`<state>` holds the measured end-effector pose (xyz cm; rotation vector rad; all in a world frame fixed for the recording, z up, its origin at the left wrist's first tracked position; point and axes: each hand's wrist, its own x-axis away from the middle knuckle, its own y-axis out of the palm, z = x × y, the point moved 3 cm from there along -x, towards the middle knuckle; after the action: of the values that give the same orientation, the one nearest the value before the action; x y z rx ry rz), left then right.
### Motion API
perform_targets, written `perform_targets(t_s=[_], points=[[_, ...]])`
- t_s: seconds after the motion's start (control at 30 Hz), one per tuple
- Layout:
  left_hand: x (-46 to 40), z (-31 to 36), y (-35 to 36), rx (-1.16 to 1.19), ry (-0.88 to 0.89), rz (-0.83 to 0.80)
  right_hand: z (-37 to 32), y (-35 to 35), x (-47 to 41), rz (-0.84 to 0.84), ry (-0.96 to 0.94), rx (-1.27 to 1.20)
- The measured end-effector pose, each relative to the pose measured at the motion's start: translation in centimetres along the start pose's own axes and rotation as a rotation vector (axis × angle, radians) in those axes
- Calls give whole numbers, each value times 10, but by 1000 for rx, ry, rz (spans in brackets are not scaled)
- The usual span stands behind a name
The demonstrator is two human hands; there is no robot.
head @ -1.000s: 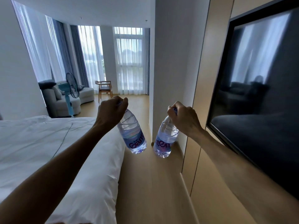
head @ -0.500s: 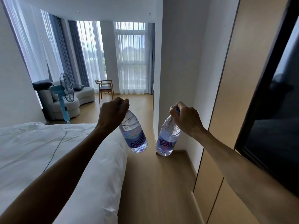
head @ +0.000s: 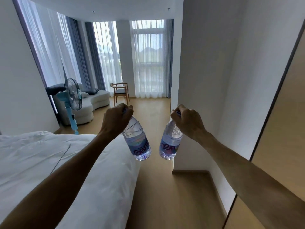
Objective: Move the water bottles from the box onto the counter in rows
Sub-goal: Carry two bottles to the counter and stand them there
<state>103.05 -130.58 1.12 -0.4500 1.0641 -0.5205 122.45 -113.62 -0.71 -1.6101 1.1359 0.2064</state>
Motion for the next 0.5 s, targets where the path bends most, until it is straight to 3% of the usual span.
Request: perform_targets(t_s=[0.5], points=[[-168,-139,119,-18,-52,61,90,153,-201,-36,-60,-21]])
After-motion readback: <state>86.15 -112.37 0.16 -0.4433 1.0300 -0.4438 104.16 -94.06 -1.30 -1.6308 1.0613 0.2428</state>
